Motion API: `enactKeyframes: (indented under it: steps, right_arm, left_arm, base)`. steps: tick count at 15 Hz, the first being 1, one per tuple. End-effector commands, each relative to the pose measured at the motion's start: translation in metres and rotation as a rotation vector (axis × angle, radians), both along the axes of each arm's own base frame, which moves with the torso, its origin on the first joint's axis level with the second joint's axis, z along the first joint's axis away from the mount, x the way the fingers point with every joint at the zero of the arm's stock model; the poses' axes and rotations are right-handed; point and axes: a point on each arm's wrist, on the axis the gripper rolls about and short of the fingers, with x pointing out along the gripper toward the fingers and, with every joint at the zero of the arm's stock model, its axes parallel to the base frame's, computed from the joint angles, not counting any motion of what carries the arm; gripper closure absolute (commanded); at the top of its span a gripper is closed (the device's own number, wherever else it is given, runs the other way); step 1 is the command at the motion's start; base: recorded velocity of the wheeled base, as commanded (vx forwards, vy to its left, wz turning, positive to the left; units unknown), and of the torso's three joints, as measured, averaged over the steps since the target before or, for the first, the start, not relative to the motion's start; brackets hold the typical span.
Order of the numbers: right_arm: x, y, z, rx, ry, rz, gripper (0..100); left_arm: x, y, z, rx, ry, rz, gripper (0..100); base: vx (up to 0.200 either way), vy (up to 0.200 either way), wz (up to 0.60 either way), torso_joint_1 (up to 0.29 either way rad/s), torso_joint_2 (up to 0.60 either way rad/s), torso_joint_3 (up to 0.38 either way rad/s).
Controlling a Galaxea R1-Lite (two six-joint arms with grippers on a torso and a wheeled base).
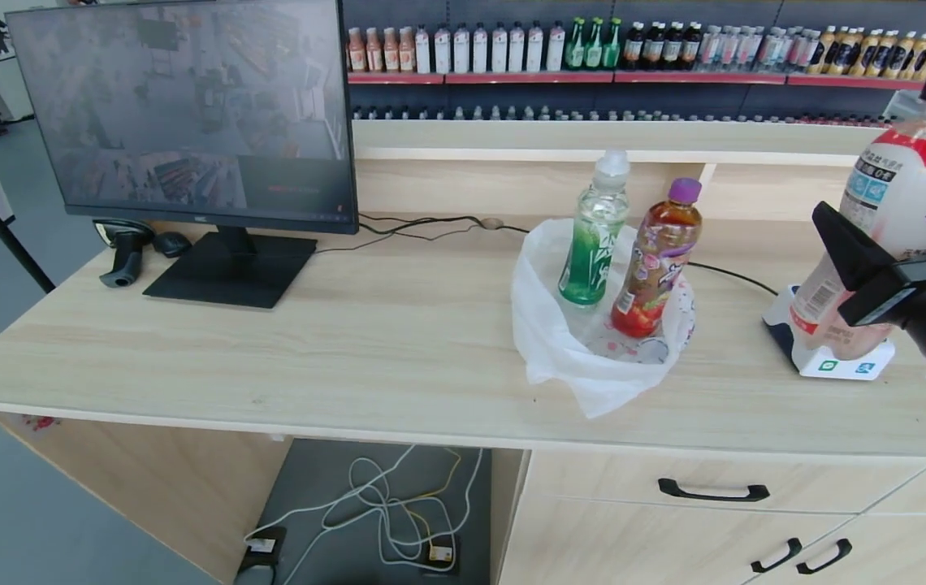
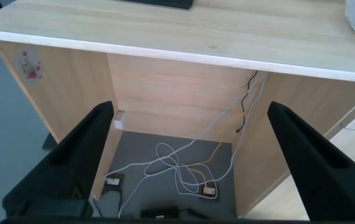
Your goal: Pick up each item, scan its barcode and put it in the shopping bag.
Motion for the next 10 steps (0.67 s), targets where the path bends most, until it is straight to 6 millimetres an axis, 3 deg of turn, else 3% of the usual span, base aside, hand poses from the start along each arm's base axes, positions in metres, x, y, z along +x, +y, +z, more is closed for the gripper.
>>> enactKeyframes:
  steps: [1,5,10]
  right_arm:
    - [0.0008,0.0020,-0.0015,-0.003,0.005,0.010,100]
    - [0.0041,0.0074,-0.0053,-0.007,0.023,0.031,100]
    - [0.0107,0.0097,-0.0083,-0.010,0.038,0.033,100]
  left_arm:
    - [0.0000,0.0000,0.0000,0.000,-0.001,-0.001,0]
    - [0.0000,0.0000,0.0000,0.000,-0.001,-0.001,0]
    - [0.0000,0.0000,0.0002,0.000,-0.002,-0.001,0]
  base:
    - [0.000,0.000,0.00,0.000,0.00,0.000]
    - [0.000,0.000,0.00,0.000,0.00,0.000]
    - [0.000,0.000,0.60,0.002,0.00,0.004]
